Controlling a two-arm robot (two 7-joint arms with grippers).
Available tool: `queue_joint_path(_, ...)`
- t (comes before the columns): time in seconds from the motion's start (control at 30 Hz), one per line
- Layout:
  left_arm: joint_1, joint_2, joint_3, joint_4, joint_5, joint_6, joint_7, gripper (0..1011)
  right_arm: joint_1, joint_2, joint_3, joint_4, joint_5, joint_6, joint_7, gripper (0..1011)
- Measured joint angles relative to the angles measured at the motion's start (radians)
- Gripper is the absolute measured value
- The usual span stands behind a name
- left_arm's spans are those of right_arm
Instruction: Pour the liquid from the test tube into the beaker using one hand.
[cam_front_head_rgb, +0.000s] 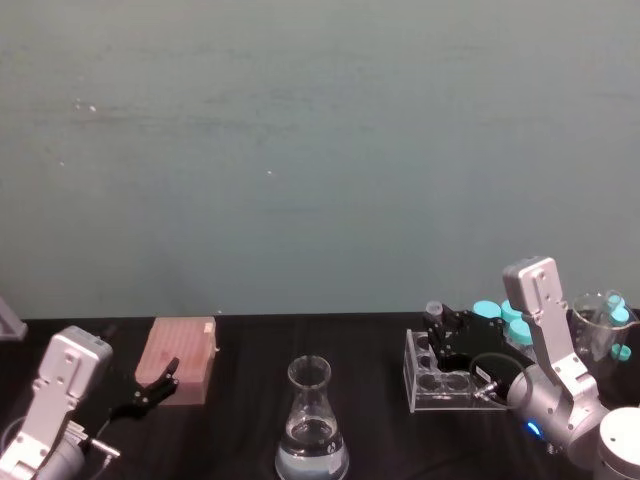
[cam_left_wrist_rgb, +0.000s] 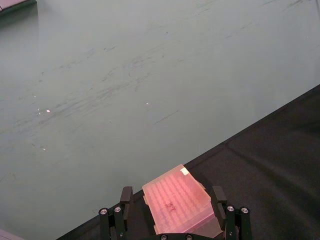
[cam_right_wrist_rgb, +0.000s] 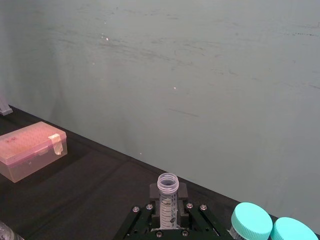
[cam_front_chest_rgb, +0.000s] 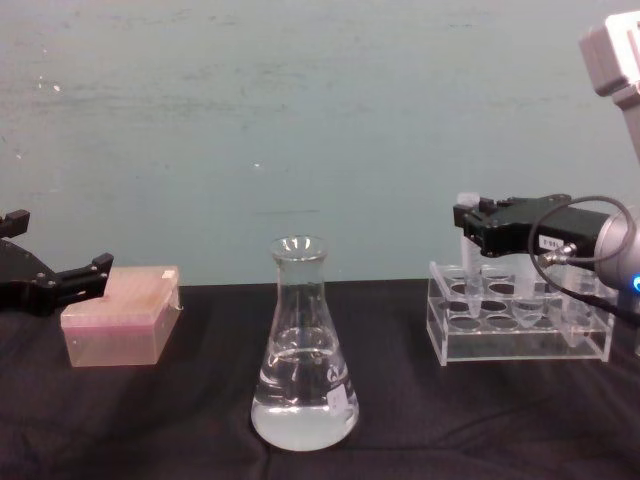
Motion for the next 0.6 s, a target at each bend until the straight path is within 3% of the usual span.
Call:
queue_joint_path(0.33, 0.0, 0.0, 0.0, 0.0, 0.0, 0.0, 0.0, 1000, 0.0, 0.0, 0.0, 0.0, -0.001, -0.001, -0.001, 225)
queue_joint_path(0.6, 0.0, 0.0, 0.0, 0.0, 0.0, 0.0, 0.0, 1000, 0.0, 0.0, 0.0, 0.0, -0.001, -0.002, -0.002, 474)
